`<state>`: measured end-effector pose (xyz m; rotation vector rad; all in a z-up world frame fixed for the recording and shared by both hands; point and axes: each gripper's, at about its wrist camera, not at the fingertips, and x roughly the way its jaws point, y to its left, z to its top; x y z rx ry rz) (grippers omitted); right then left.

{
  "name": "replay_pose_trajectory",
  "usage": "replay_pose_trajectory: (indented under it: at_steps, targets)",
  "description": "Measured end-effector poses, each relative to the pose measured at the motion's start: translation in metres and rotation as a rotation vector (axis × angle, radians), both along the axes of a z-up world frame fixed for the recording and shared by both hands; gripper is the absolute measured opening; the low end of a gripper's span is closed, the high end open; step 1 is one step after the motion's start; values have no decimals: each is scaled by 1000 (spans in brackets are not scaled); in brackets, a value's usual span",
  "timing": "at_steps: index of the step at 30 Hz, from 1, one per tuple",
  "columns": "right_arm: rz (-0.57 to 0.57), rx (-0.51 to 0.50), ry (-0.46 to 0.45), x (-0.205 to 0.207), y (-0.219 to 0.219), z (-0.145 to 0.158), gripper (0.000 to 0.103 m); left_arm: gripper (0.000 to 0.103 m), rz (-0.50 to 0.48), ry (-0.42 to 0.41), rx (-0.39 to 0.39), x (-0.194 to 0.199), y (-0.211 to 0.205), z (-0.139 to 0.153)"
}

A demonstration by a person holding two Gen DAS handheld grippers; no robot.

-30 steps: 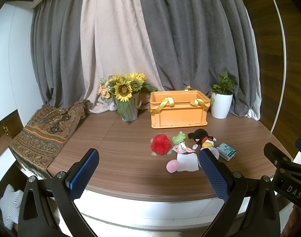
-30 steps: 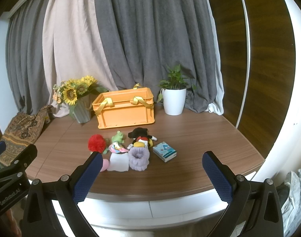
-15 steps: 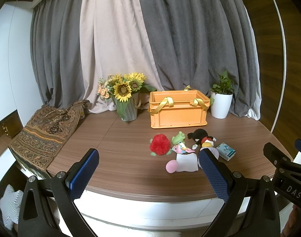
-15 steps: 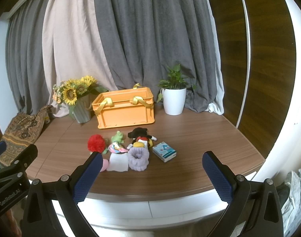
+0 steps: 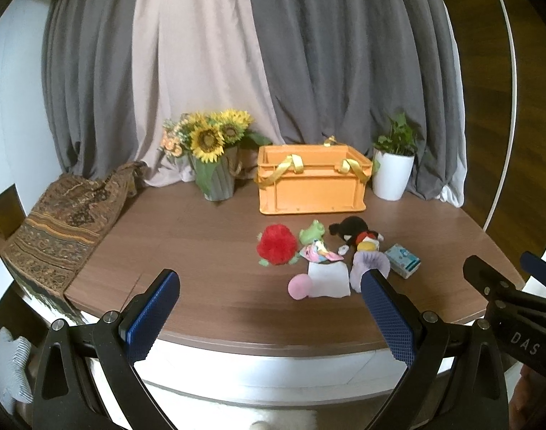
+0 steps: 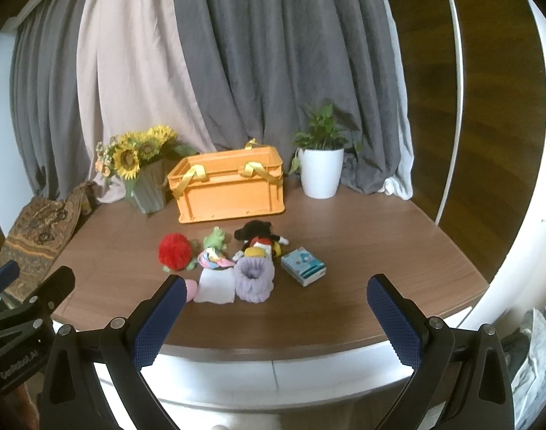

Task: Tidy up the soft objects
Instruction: 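Grasp the pink sponge with the left tool while the right tool grasps the lavender scrunchie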

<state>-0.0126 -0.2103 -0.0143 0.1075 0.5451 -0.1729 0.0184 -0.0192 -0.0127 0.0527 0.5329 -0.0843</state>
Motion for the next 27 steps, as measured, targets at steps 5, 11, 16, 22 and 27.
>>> replay_pose_trajectory:
  at_steps: [5, 11, 16, 22, 27]
  targets:
    - [1, 27, 41, 23, -1, -18, 102, 103, -26, 27, 19, 23, 0, -20]
    - [12, 37, 101, 61, 2, -44, 102, 95, -75, 74, 29, 65, -3, -48]
    - [39, 15, 148, 95, 7, -66, 98, 87, -127, 126, 48, 97, -5, -76]
    - [62, 18, 214, 134, 16, -91, 90, 77, -200, 194, 36, 134, -6, -103]
    - [52, 50, 267, 155, 15, -107, 84, 72, -246, 245, 12, 155, -7, -118]
